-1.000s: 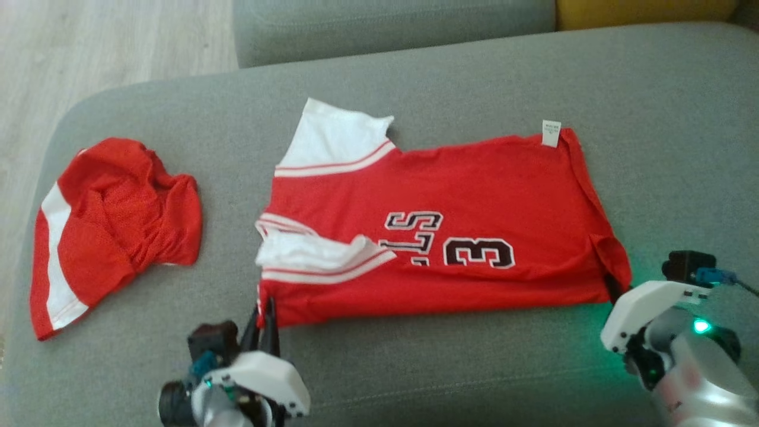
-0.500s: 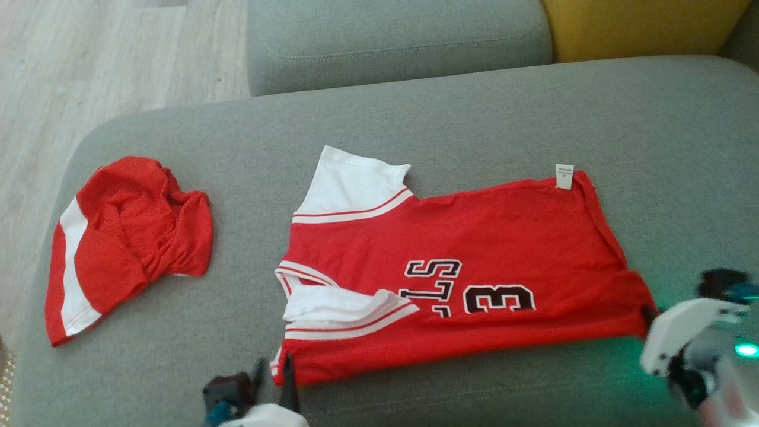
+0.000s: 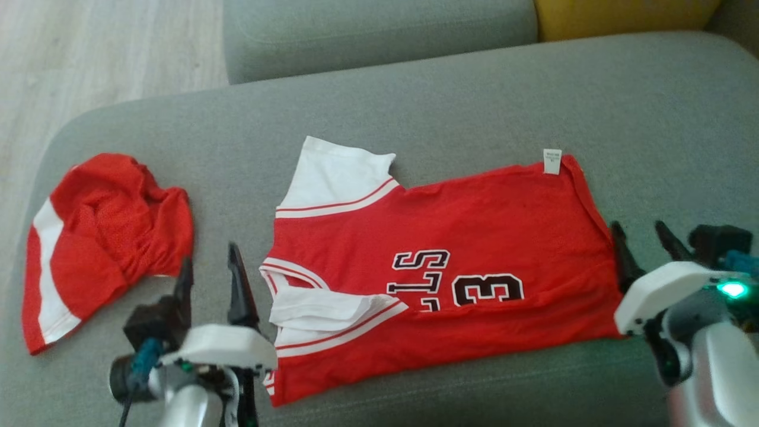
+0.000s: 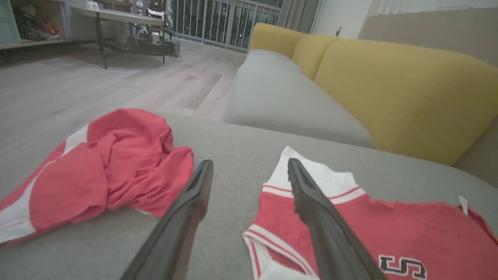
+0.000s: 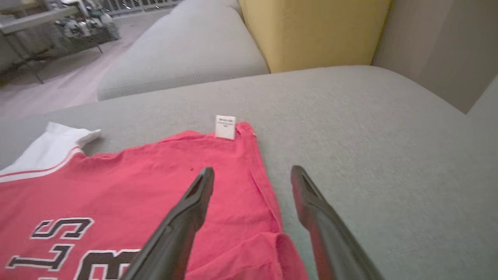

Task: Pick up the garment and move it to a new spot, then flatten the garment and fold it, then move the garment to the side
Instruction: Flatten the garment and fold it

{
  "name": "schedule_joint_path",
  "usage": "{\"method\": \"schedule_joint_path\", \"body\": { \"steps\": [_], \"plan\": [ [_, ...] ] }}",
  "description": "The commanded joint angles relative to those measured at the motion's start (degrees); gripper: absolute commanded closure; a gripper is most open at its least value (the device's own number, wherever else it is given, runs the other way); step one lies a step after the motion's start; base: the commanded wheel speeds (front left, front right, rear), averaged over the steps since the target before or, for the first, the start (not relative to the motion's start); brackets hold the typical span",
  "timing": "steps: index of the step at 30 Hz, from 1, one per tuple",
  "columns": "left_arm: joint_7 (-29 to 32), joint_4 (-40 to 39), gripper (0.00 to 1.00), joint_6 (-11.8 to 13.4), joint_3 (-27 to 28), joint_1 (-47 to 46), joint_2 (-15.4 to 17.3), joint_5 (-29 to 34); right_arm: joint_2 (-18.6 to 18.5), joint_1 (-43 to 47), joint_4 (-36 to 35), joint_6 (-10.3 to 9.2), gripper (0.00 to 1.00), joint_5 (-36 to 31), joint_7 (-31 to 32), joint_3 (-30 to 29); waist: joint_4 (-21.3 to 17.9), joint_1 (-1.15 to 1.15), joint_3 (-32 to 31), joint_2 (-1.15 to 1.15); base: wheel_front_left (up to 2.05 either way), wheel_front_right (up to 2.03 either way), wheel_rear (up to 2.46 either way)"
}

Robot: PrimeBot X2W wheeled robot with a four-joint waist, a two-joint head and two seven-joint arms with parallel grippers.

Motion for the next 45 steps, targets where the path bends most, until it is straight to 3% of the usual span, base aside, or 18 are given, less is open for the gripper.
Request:
{"method": "schedule_joint_path", "body": {
  "steps": [1,6,15,26,36,37,38,39,45],
  "plan": [
    [-0.34,-1.86,0.0,0.29,2.05,-2.63,0.18,0.49,0.14,-0.69,-2.27,-0.01,0.0,0.05,-0.83,1.81,-0.63,0.0,0.82,0.0,0.0,0.0,0.0],
    [-0.34,-0.06,0.0,-1.65,1.74,-6.85,0.18,3.68,0.5,-0.79,-7.6,-0.01,0.0,1.22,-3.36,6.07,-2.97,0.0,4.6,0.0,0.0,0.0,0.0],
    [3.12,19.5,0.0,-6.08,-0.66,-25.22,3.98,7.93,0.25,-5.24,-12.94,-0.01,0.0,2.55,-4.89,12.57,-7.62,0.0,14.17,0.0,0.0,0.0,0.0],
    [7.85,40.77,0.0,-7.04,-2.47,-48.94,8.08,12.26,0.76,-8.13,-16.53,-0.01,0.0,4.35,-6.15,15.54,-11.48,0.0,22.7,0.0,0.0,0.0,0.0],
    [7.78,54.03,0.0,-8.96,-4.31,-57.09,7.83,12.76,1.27,-8.52,-15.58,-0.01,0.0,4.7,-7.41,15.7,-12.74,0.0,24.03,0.0,0.0,0.0,0.0],
    [7.72,54.91,0.18,-9.38,-4.38,-57.26,7.47,12.53,1.28,-8.73,-15.56,-0.01,0.0,4.51,-7.33,15.62,-12.64,0.0,24.04,0.0,0.0,0.0,0.0],
    [7.57,55.67,0.8,-9.84,-4.51,-57.38,7.06,12.34,1.29,-9.01,-15.57,-0.01,0.0,4.3,-7.23,15.67,-12.5,0.0,24.05,0.0,0.0,0.0,0.0],
    [7.24,56.29,1.0,-10.29,-4.67,-57.47,6.65,12.19,1.3,-9.33,-15.59,-0.01,0.0,4.13,-7.11,15.74,-12.31,0.0,24.06,0.0,0.0,0.0,0.0],
    [3.91,57.82,1.0,-11.2,-4.57,-57.6,4.49,10.86,0.29,-11.42,-15.49,-0.01,0.0,2.86,-5.83,15.22,-10.13,0.0,23.88,0.0,0.0,0.0,0.0]
  ]
}}
